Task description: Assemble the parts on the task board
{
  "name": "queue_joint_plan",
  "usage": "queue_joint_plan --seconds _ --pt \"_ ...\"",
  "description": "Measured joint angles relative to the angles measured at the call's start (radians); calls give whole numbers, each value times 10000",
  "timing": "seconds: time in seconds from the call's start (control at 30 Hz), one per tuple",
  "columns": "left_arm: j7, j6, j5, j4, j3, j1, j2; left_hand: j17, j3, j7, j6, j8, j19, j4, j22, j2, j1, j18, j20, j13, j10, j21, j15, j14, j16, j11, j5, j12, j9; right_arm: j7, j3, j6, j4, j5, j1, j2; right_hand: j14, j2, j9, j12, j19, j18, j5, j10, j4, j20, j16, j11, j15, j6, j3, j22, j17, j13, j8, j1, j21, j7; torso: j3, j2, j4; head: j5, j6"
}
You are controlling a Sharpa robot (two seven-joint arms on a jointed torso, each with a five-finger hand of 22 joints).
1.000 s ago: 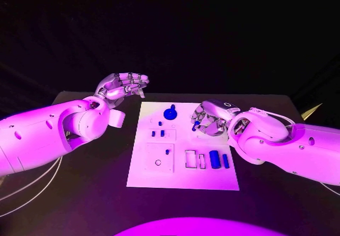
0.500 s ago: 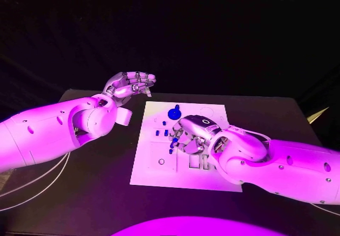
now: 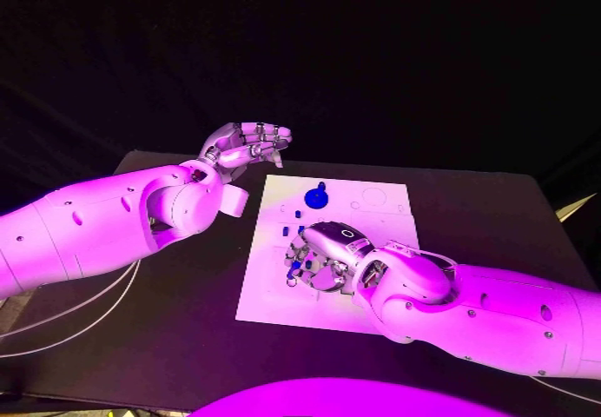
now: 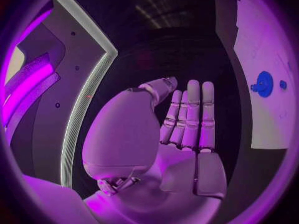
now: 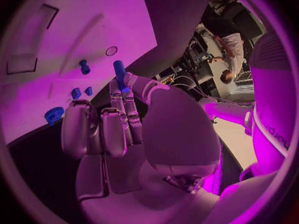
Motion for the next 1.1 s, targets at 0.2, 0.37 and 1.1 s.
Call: queue_joint_plan --seconds 0.2,0.37,1.1 --pt "-3 4 6 -7 -1 0 14 1 0 0 0 0 0 0 -1 0 0 0 0 0 0 0 0 0 0 0 0 0 0 32 -32 12 -242 -43 -81 158 12 1 11 19 0 0 -2 0 0 0 0 0 13 -2 0 -1 -2 1 -9 2 0 1 9 1 -6 43 -60" --pt "-6 8 8 -12 -1 0 18 1 -29 0 0 0 0 29 -1 0 0 0 0 0 0 0 0 0 0 0 0 0 1 41 -67 12 -424 -139 -194 251 13 12 11 19 0 0 -7 -1 -3 0 0 -1 14 -3 2 -1 -11 1 -16 13 0 1 12 4 -12 77 -110" --pt "-22 34 12 -49 -1 0 18 2 -29 0 0 0 0 28 -3 0 0 0 0 -8 0 -37 0 0 0 0 0 37 -8 49 -86 41 -644 -475 -320 423 16 26 38 -23 0 0 38 -2 -41 0 -1 -2 18 -23 39 -4 -10 3 23 0 -61 -11 12 8 -7 123 -115"
